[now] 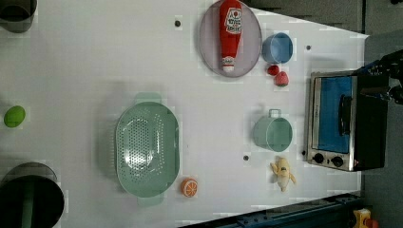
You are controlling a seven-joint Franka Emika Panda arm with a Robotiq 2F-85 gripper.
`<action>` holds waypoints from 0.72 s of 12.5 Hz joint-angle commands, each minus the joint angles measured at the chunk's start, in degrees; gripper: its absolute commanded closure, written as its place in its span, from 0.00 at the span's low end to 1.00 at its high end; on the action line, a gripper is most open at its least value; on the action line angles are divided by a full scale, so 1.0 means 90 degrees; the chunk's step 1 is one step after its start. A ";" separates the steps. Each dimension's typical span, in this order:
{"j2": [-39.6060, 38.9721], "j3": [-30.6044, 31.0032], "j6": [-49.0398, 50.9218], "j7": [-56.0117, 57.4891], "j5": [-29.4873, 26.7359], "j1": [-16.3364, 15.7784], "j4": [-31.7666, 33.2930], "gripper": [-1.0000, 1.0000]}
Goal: Drag strainer forwards.
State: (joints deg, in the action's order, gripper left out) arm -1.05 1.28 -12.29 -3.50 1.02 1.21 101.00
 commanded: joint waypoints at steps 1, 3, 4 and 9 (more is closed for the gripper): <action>0.2342 0.0395 0.0750 0.0395 -0.0305 0.0443 0.1429 0.21; 0.2221 0.0527 0.0722 0.0388 -0.0321 0.0384 0.1433 0.01; 0.2107 0.0664 0.0718 0.0384 -0.0321 0.0331 0.1433 0.00; 0.1319 0.1806 0.0298 -0.0242 -0.0321 0.0102 0.1435 0.00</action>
State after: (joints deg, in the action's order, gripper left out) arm 15.46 14.80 -9.53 -3.63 -0.82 3.99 110.84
